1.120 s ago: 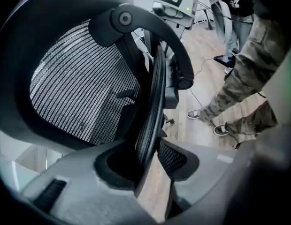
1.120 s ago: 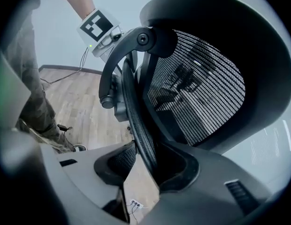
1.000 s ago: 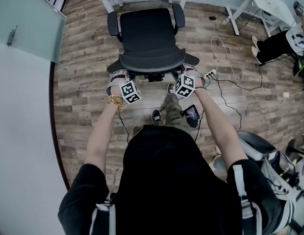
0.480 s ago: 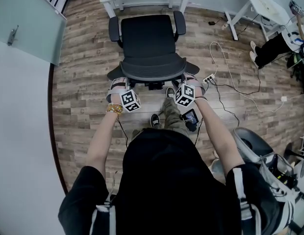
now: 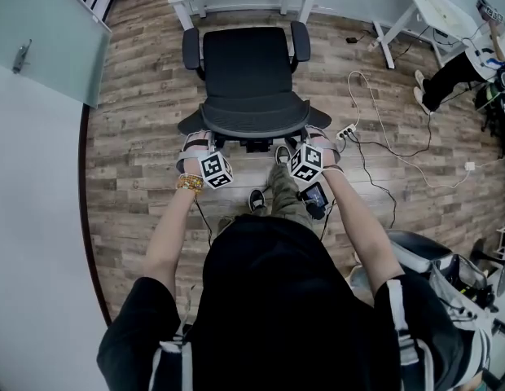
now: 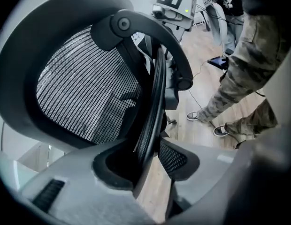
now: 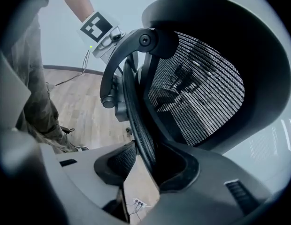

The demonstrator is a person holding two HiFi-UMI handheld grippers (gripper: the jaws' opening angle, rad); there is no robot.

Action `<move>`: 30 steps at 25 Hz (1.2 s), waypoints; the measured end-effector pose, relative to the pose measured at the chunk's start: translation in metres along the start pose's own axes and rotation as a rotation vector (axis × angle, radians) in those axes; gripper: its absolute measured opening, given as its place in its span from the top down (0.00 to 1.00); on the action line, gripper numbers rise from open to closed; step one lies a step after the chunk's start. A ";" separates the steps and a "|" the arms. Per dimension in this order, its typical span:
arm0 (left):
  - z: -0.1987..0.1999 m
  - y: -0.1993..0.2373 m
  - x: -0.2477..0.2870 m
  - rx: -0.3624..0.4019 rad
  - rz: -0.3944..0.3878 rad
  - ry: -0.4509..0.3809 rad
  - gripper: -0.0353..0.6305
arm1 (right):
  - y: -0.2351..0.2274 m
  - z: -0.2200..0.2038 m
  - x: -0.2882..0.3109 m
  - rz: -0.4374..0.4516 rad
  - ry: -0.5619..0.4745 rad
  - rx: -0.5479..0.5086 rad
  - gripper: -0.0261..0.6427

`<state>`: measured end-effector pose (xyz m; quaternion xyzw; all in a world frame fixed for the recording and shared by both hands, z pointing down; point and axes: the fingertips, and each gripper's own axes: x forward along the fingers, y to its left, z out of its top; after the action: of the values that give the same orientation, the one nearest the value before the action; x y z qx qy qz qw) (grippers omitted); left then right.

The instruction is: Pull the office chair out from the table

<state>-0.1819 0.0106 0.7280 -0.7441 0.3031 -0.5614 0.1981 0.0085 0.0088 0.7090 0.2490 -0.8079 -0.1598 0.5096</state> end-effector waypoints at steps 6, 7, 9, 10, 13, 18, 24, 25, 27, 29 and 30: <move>0.003 0.003 -0.002 -0.004 -0.030 -0.042 0.69 | -0.002 0.001 0.000 0.009 -0.003 0.001 0.76; 0.005 0.004 -0.003 -0.010 -0.035 -0.064 0.69 | -0.004 0.000 0.000 0.010 -0.004 0.000 0.76; 0.011 0.007 -0.005 -0.040 -0.040 -0.107 0.69 | -0.007 -0.001 -0.002 0.016 -0.009 0.006 0.76; 0.013 0.007 -0.008 -0.062 -0.037 -0.120 0.69 | -0.006 -0.001 -0.004 0.018 -0.013 0.009 0.76; 0.015 0.006 -0.021 -0.104 -0.005 -0.136 0.69 | -0.003 0.003 -0.015 -0.009 -0.036 -0.013 0.75; 0.032 0.015 -0.051 -0.201 0.059 -0.216 0.69 | -0.008 0.018 -0.042 -0.021 -0.125 0.076 0.81; 0.063 0.022 -0.094 -0.287 0.108 -0.329 0.72 | -0.014 0.044 -0.080 -0.047 -0.242 0.157 0.82; 0.069 0.024 -0.102 -0.300 0.116 -0.351 0.73 | -0.015 0.049 -0.086 -0.048 -0.261 0.161 0.82; 0.081 0.029 -0.119 -0.322 0.131 -0.401 0.75 | -0.014 0.060 -0.098 -0.048 -0.297 0.159 0.83; 0.092 0.035 -0.136 -0.325 0.150 -0.452 0.77 | -0.012 0.071 -0.112 -0.049 -0.341 0.148 0.83; 0.098 0.039 -0.145 -0.321 0.163 -0.477 0.77 | -0.012 0.078 -0.121 -0.054 -0.368 0.136 0.84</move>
<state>-0.1241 0.0752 0.5714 -0.8500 0.3915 -0.2981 0.1879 -0.0159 0.0673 0.5793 0.2712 -0.8893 -0.1612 0.3310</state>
